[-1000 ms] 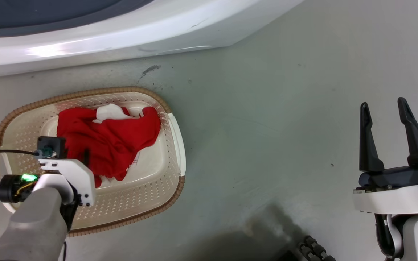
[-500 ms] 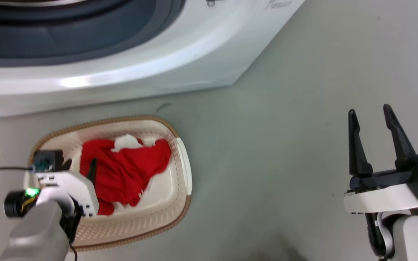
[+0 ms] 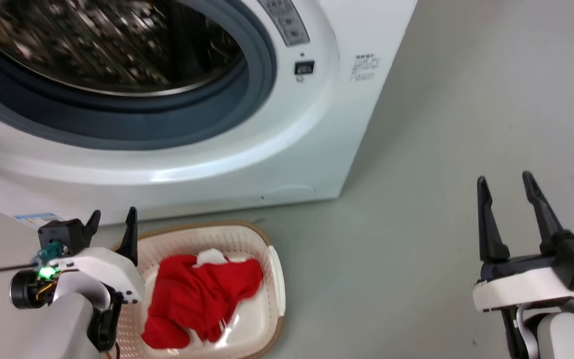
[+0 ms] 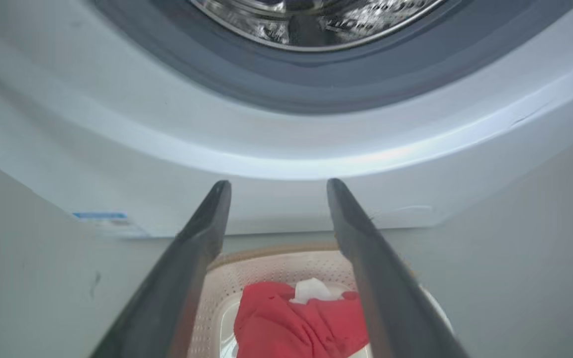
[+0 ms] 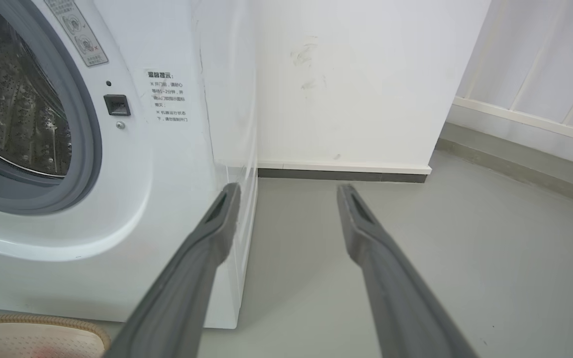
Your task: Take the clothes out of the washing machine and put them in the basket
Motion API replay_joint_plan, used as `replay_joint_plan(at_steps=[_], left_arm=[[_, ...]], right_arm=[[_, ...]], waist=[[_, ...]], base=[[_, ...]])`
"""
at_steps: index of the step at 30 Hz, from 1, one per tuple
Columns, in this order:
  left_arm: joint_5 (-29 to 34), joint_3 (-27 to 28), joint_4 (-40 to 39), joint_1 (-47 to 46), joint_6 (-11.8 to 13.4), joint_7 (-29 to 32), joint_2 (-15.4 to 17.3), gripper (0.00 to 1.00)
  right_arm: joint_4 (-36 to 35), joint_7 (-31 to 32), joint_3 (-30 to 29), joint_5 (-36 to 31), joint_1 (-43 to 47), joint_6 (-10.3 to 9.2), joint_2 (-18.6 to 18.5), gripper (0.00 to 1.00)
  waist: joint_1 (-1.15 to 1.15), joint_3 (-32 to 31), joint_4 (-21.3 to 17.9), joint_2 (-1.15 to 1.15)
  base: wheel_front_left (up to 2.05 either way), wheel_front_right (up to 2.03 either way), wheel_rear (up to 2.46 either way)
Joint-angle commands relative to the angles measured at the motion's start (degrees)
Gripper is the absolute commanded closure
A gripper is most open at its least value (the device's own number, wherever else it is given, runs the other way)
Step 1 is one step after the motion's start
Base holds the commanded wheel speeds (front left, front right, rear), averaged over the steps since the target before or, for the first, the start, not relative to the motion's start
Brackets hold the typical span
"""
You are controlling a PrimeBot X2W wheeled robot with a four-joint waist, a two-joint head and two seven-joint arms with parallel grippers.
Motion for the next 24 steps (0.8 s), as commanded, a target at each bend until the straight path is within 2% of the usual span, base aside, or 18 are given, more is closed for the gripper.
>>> replay_joint_plan(at_steps=[1, 8, 13, 19, 24], left_arm=[[2.7, 2.3, -4.2, 3.0, 1.3, -0.1, -0.1, 0.00], [11.5, 12.0, -21.8, 15.5, 3.1, -0.2, -4.3, 0.00], [19.4, 16.2, -31.9, 23.7, 3.9, -0.2, -8.3, 0.00], [25.6, 19.8, -39.4, 31.0, 3.8, -0.2, -12.3, 0.00], [27.9, 24.2, -44.8, 34.7, 3.1, -0.2, -15.4, 0.00]], right_arm=[[0.4, -0.1, 0.0, -0.6, 0.9, -0.04, 0.0, 0.00], [0.6, -0.1, -0.6, -2.0, 3.0, -0.04, 0.0, 0.00], [0.6, -0.1, -1.1, -2.3, 6.0, -0.04, 0.0, 0.00], [0.4, -0.1, -1.4, -2.2, 9.1, -0.04, 0.0, 0.00], [-0.7, -0.1, -2.2, -1.2, 10.9, -0.04, 0.0, 0.00]], waist=[[0.01, -4.2, 2.1, 0.00], [0.01, -9.9, 3.9, 0.00], [0.01, -13.6, 5.2, 0.00], [0.01, -17.0, 6.5, 0.00], [0.01, -18.0, 6.8, 0.00]], base=[[0.00, 0.00, 0.00], [0.00, 0.00, 0.00], [0.00, 0.00, 0.00], [0.00, 0.00, 0.00], [0.00, 0.00, 0.00]])
